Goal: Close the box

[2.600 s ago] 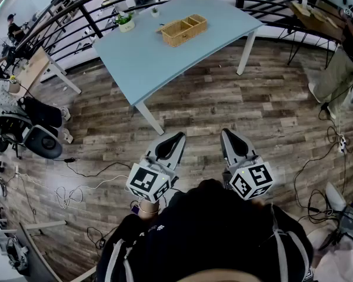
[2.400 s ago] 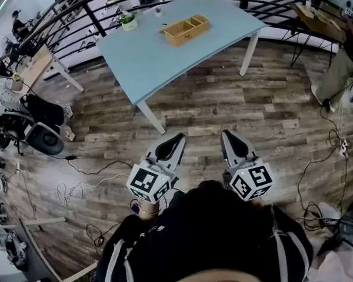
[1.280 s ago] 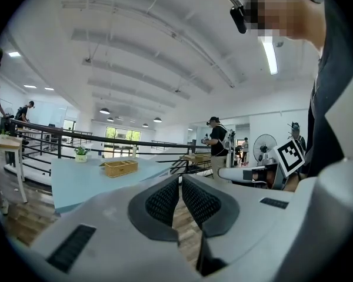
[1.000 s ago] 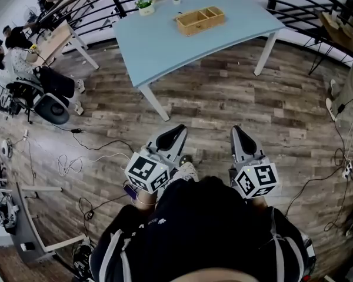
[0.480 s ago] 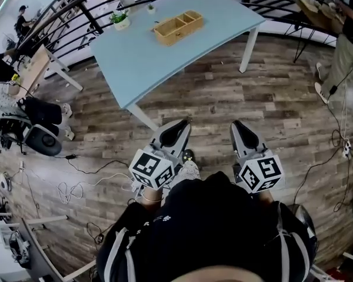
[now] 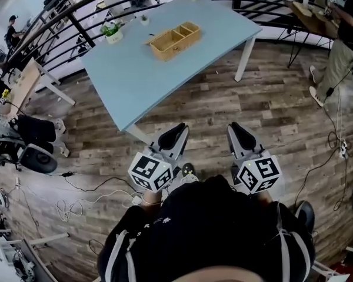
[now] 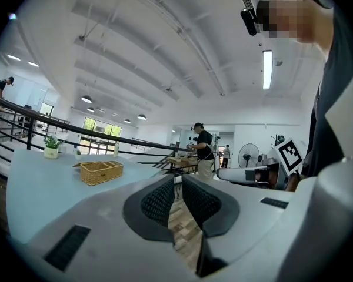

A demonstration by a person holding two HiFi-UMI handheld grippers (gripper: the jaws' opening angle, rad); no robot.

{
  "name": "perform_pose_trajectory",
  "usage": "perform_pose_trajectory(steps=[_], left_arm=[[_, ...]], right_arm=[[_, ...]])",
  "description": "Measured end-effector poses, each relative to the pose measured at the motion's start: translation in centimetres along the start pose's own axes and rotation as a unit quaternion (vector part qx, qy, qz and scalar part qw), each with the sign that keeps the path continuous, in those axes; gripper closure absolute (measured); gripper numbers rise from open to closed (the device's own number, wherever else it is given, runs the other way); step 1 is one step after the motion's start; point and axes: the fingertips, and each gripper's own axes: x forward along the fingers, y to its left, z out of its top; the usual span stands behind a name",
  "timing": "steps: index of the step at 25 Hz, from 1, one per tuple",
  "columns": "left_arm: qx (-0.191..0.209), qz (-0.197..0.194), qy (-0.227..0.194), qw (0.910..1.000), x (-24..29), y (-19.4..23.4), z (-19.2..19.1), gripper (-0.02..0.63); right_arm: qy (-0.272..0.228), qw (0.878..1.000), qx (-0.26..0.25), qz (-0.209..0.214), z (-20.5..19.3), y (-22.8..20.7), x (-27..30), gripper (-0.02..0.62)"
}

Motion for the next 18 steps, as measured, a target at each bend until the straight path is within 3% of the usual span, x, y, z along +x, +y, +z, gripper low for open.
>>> perform_pose_trajectory(steps=[10, 18], left_arm=[[-0.021, -0.014, 0.011, 0.9996, 1.5, 5.9, 0.1, 0.578], [-0.019, -0.053, 0.023, 0.9981, 3.1, 8.2, 0.5, 0.578]], right_arm=[[0.017, 1.0, 0.002, -0.018, 0.4, 0.3, 5.6, 0.537], [0.018, 0.998, 0.004, -0.055, 0.9, -0.1, 7.4, 0.52]])
